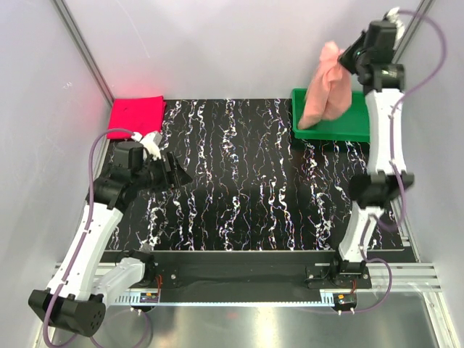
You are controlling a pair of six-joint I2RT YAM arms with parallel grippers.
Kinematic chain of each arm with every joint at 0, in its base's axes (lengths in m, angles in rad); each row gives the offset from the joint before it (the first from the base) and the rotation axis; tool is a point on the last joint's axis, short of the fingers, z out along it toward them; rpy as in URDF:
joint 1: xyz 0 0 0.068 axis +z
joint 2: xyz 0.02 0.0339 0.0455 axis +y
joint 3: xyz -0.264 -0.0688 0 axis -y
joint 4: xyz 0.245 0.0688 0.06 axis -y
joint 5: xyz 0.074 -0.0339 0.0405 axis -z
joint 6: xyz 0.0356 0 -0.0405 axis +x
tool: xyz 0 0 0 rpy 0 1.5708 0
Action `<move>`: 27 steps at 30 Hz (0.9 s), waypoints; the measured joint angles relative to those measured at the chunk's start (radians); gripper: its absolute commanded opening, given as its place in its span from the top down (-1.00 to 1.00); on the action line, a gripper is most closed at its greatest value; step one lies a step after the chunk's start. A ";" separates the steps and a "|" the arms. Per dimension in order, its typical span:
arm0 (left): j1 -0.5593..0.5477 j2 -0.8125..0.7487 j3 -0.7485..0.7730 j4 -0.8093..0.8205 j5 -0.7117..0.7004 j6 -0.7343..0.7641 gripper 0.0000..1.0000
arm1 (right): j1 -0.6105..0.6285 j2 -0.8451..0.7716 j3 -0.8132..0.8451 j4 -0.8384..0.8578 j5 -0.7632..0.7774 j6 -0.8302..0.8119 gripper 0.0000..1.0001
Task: Fold and stack the t-shirts
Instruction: Move the tshirt to the center of the board
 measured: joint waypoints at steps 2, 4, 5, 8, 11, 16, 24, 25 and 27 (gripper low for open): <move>0.000 -0.018 0.000 0.010 -0.002 -0.018 -0.51 | 0.033 -0.151 -0.014 -0.005 -0.010 0.002 1.00; 0.001 -0.035 0.003 0.011 -0.005 -0.036 -0.53 | 0.093 -0.309 -0.058 -0.005 -0.031 0.011 1.00; 0.001 -0.042 0.006 0.012 -0.007 -0.044 -0.57 | 0.129 -0.390 -0.083 -0.006 -0.050 0.018 1.00; 0.001 -0.054 0.022 0.022 -0.007 -0.073 -0.65 | 0.235 -0.610 -0.239 -0.002 -0.152 0.055 0.42; -0.005 -0.052 0.033 0.038 -0.005 -0.093 -0.69 | 0.261 -0.777 -0.452 0.010 -0.282 0.093 -0.48; -0.155 0.001 0.072 0.037 -0.044 -0.100 -0.69 | 0.265 -0.872 -0.920 -0.084 -0.426 0.071 -0.71; -0.549 0.282 0.089 0.054 -0.111 -0.122 -0.70 | 0.266 -0.821 -1.410 -0.290 -0.327 -0.003 -0.56; -0.572 0.328 0.088 0.064 -0.109 -0.122 -0.70 | 0.265 -0.823 -1.425 -0.298 -0.310 -0.005 -0.54; -0.597 0.416 0.088 0.088 -0.103 -0.125 -0.69 | 0.262 -0.822 -1.440 -0.295 -0.272 -0.008 -0.51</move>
